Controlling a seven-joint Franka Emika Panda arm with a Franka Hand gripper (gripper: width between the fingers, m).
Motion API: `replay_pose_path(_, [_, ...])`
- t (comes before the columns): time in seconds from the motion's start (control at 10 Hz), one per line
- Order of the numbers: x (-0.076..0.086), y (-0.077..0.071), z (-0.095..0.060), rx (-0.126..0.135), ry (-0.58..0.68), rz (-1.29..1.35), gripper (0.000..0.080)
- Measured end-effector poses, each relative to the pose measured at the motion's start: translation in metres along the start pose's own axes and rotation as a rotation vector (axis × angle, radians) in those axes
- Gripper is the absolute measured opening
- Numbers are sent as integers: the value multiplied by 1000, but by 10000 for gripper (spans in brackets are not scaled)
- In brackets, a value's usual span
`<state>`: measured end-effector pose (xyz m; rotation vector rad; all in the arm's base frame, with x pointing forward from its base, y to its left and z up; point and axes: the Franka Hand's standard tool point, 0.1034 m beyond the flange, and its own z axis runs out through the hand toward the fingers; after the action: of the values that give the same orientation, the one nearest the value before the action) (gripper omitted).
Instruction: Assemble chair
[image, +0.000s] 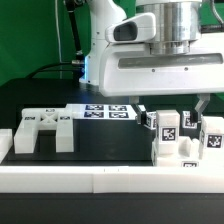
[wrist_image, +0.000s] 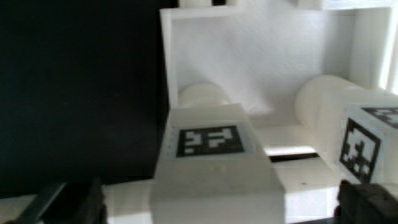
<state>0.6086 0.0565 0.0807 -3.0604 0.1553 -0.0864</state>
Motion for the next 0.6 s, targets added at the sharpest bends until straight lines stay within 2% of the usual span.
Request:
replay_pose_path(0.3, [0,0,0,0,0,2,286])
replay_pose_path(0.6, [0,1,0,0,0,30,289])
